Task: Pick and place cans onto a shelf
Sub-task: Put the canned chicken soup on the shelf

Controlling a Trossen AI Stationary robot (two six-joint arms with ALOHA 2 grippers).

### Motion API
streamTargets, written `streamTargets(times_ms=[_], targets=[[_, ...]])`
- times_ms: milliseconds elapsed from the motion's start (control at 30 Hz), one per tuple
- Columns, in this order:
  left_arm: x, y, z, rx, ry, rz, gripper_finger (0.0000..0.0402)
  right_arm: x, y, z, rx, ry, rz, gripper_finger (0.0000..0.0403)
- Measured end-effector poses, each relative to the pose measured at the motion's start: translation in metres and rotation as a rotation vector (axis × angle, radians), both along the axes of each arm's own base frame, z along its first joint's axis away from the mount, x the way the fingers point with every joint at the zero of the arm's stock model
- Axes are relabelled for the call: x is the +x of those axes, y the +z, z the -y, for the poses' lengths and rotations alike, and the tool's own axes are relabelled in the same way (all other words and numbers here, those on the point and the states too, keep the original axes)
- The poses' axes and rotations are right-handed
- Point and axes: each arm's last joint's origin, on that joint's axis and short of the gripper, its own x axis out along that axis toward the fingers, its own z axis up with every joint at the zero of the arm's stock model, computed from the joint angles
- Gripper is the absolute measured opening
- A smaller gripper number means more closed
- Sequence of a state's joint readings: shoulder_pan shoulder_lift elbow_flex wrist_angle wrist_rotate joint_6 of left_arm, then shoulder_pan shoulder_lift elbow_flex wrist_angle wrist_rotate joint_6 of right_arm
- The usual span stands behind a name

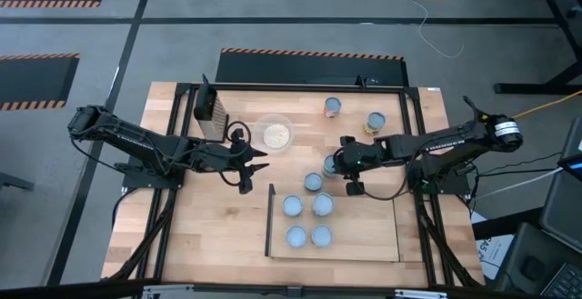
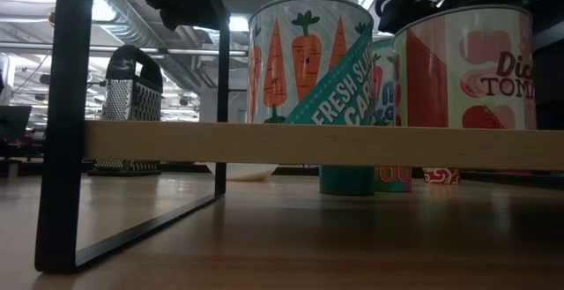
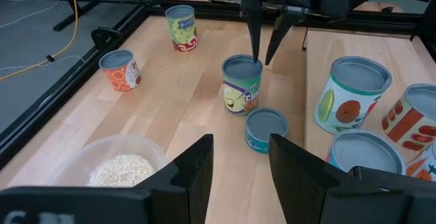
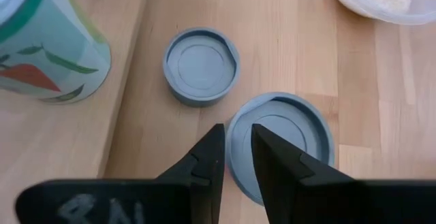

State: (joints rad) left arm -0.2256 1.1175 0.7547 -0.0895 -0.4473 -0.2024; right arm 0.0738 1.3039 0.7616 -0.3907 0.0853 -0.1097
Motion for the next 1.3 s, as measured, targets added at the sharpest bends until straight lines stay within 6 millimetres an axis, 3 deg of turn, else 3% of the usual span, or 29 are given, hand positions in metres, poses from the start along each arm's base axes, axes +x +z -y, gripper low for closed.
streamTargets(times_ms=[533, 1067, 1300], targets=[[0.0, -0.001, 0.0, 0.002, 0.0, -0.008, 0.0135, 0.003, -0.004, 0.0, -0.001, 0.0, -0.009, 0.0078], [0.0, -0.001, 0.0, 0.001, 0.001, -0.008, 0.0135, 0.013, -0.021, -0.001, -0.012, -0.001, -0.06, 0.0078], [0.0, -0.001, 0.0, 0.002, 0.001, -0.008, 0.0135, 0.013, -0.02, -0.001, -0.008, 0.0, -0.057, 0.0019]])
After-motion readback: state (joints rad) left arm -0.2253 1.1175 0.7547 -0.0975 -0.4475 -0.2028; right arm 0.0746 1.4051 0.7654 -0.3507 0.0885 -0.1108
